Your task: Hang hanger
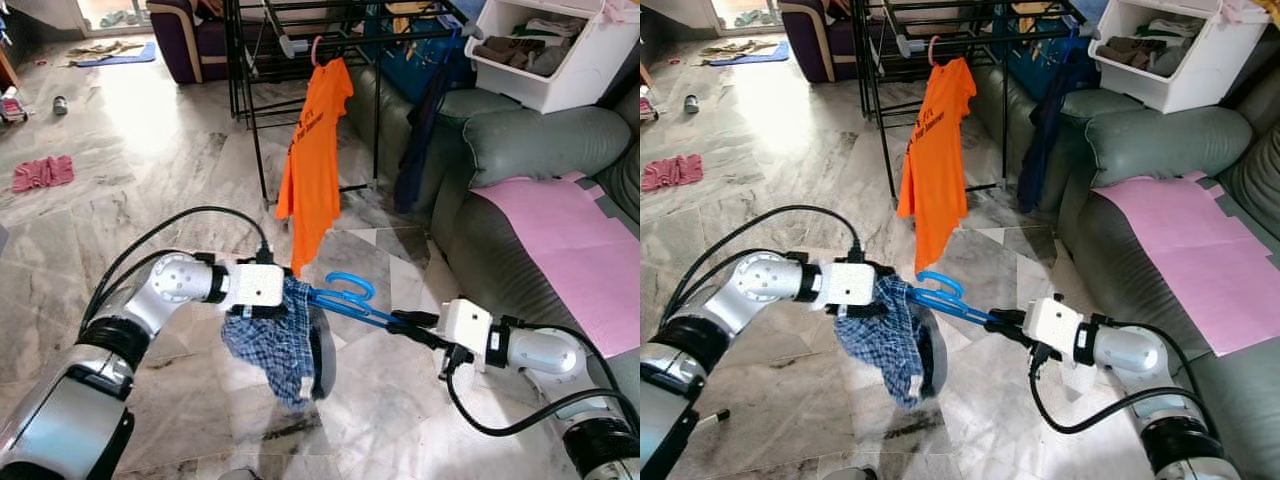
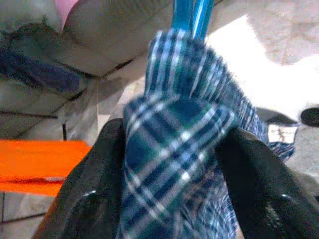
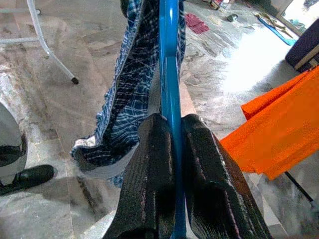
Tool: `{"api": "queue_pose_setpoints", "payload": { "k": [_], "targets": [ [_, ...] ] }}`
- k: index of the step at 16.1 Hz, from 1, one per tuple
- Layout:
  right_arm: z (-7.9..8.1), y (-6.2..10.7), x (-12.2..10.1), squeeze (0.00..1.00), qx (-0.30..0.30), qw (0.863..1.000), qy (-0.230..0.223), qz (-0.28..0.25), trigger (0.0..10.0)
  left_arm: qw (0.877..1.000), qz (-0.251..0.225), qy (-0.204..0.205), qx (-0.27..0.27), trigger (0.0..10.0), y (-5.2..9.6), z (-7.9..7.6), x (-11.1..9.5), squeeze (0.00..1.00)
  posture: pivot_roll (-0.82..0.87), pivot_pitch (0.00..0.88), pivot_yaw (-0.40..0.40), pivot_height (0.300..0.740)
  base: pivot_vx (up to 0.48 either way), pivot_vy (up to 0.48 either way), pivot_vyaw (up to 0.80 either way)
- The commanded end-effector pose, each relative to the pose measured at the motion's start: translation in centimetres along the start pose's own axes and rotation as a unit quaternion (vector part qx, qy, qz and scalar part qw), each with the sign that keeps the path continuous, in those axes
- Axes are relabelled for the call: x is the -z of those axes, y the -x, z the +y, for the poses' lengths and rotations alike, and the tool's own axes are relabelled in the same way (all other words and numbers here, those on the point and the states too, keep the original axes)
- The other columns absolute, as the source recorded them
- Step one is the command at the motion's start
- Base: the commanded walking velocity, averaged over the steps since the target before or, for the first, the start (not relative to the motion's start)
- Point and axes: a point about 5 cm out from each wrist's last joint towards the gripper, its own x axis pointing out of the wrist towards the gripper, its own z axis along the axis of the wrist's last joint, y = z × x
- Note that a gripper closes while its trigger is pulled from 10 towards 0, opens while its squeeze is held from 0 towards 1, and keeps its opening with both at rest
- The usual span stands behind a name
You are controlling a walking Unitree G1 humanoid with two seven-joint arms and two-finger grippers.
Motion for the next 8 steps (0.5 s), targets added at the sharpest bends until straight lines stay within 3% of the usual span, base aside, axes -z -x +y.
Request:
{"api": "queue_pose_setpoints", "payload": {
  "k": [1, 8],
  "targets": [
    [-0.32, -0.17, -0.31, 0.00, 0.002, 1.000, 0.014, -0.004, 10.0, 1.000, -0.015, -0.013, -0.003, 0.0, 0.03, 0.63, -0.72, 0.00, 0.06, 0.091, -0.062, 0.740, 0.000, 0.000, 0.00],
    [-0.38, -0.25, -0.27, 0.00, 0.005, 1.000, 0.017, -0.002, 10.0, 0.999, 0.009, -0.026, 0.019, 0.0, 0.40, 0.38, -0.03, 0.00, 0.06, 0.088, -0.060, 0.740, 0.000, 0.000, 0.00]
  ]
}}
